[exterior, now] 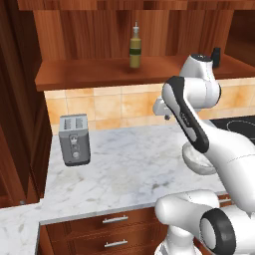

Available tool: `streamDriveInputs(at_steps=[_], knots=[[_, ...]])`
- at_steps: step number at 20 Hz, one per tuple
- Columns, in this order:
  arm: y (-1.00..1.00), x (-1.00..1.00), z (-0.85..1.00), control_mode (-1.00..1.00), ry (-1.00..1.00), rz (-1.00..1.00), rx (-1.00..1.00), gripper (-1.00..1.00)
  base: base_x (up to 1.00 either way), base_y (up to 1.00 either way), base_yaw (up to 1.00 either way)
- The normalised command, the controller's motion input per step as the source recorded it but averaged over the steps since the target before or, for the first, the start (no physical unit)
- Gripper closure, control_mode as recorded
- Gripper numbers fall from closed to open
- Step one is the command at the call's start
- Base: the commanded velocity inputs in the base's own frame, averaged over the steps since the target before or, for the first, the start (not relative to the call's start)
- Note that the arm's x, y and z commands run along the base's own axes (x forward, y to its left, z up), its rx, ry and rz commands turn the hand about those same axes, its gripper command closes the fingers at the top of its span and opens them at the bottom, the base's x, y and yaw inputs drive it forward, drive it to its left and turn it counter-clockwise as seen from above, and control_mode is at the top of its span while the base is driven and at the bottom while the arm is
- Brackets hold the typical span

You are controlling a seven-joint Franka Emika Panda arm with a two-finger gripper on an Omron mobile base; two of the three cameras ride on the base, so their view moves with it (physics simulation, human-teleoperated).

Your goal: Retrieve the bottle and the shaker from the cabinet and place them next to the mixing bowl on the counter. Then add garlic from the fridge to the mixing bowl.

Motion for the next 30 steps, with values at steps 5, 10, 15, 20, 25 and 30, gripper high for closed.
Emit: streamDriveInputs(at_steps=[5, 10, 15, 20, 25, 30], knots=[[0.00, -0.14, 0.00, -1.00, -0.16, 0.00, 0.00, -1.00, 0.00, 0.00, 0.00], [0.01, -0.21, 0.21, -1.00, -0.40, -0.05, -0.05, -1.00, 0.00, 0.00, 0.00], [0.08, -0.14, 0.80, -1.00, -0.38, -0.01, -0.01, -1.00, 0.00, 0.00, 0.00], [0.26, 0.00, 0.86, -1.00, -0.27, -0.01, 0.02, -1.00, 0.00, 0.00, 0.00], [0.22, 0.10, 0.59, -1.00, -0.18, -0.05, 0.06, -1.00, 0.00, 0.00, 0.00], [0.03, 0.18, 0.33, -1.00, -0.21, -0.05, 0.01, -1.00, 0.00, 0.00, 0.00]])
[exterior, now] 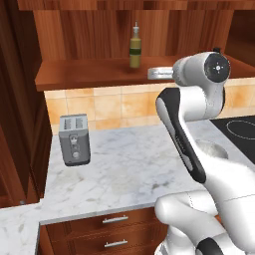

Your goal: Retrieve the bottle and the shaker from the cabinet and place them next to the mixing bowl on the counter. Then add garlic from the fridge to the mixing bowl.

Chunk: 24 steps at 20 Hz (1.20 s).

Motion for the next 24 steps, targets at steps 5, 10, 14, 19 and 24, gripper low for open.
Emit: streamDriveInputs(at_steps=[5, 10, 14, 19, 24], knots=[[0.00, 0.34, 0.27, -1.00, -0.07, 0.03, 0.00, -1.00, 0.00, 0.00, 0.00], [0.11, 0.31, 0.27, -1.00, 0.01, 0.17, -0.02, -1.00, 0.00, 0.00, 0.00], [0.12, 0.04, 0.04, -1.00, 0.01, 0.13, -0.04, -1.00, 0.00, 0.00, 0.00], [0.00, 0.42, 0.17, -1.00, 0.03, 0.01, -0.04, -1.00, 0.00, 0.00, 0.00], [0.00, 0.36, 0.01, -1.00, 0.08, -0.05, 0.00, -1.00, 0.00, 0.00, 0.00]])
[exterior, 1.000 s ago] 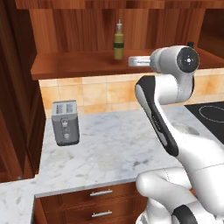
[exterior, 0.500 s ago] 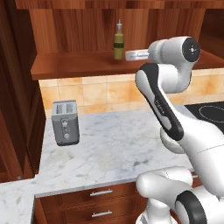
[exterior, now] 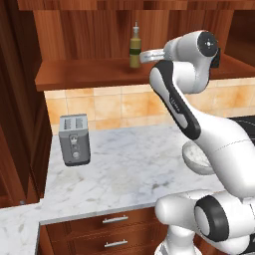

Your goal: Retrieve the bottle and the shaker from the cabinet and place them next to the mixing bowl on the counter. Then add garlic from the fridge to the mixing bowl.

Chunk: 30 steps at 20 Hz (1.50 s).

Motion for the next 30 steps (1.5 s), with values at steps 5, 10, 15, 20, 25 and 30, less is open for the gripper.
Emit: streamDriveInputs(at_steps=[5, 10, 15, 20, 25, 30], knots=[[0.04, 0.41, 0.00, -1.00, 0.04, 0.01, 0.00, -1.00, 0.00, 0.00, 0.00], [0.00, 0.48, 0.00, -1.00, 0.00, 0.00, 0.00, -1.00, 0.00, 0.00, 0.00], [0.07, 0.24, 0.00, -1.00, 0.00, 0.01, 0.00, -1.00, 0.00, 0.00, 0.00], [0.06, 0.42, 0.00, -1.00, 0.00, 0.03, -0.01, -1.00, 0.00, 0.00, 0.00], [0.00, 0.46, 0.00, -1.00, 0.00, 0.00, -0.01, -1.00, 0.00, 0.00, 0.00], [0.00, 0.30, -0.01, -1.00, 0.00, 0.00, 0.00, -1.00, 0.00, 0.00, 0.00]])
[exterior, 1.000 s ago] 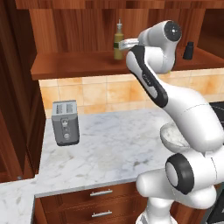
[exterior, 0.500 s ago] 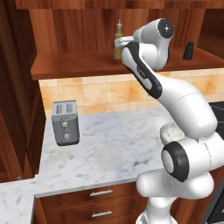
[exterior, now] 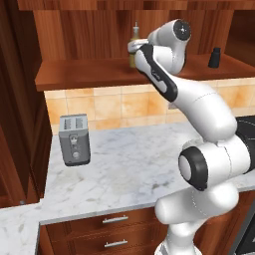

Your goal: Retrieve the bottle and the shaker from the cabinet and place them next to the mixing bowl on the counter. Then add garlic from the fridge to the mixing bowl.

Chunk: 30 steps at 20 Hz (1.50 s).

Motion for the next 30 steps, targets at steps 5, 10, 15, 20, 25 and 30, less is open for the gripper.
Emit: streamDriveInputs(at_steps=[5, 10, 15, 20, 25, 30], knots=[[0.06, 0.22, -0.03, -1.00, 0.00, 0.00, 0.00, -1.00, 0.00, 0.00, 0.00], [0.10, 0.19, -0.10, -1.00, 0.00, 0.00, 0.00, -1.00, 0.00, 0.00, 0.00], [0.00, 0.19, -0.06, -1.00, 0.00, 0.00, 0.00, -1.00, 0.00, 0.00, 0.00], [0.00, 0.24, -0.02, -1.00, 0.00, 0.00, 0.00, -1.00, 0.00, 0.00, 0.00], [0.03, 0.20, 0.00, -1.00, 0.00, 0.00, 0.00, -1.00, 0.00, 0.00, 0.00], [0.07, 0.18, 0.00, -1.00, 0.00, 0.00, 0.00, 1.00, 0.00, 0.00, 0.00]])
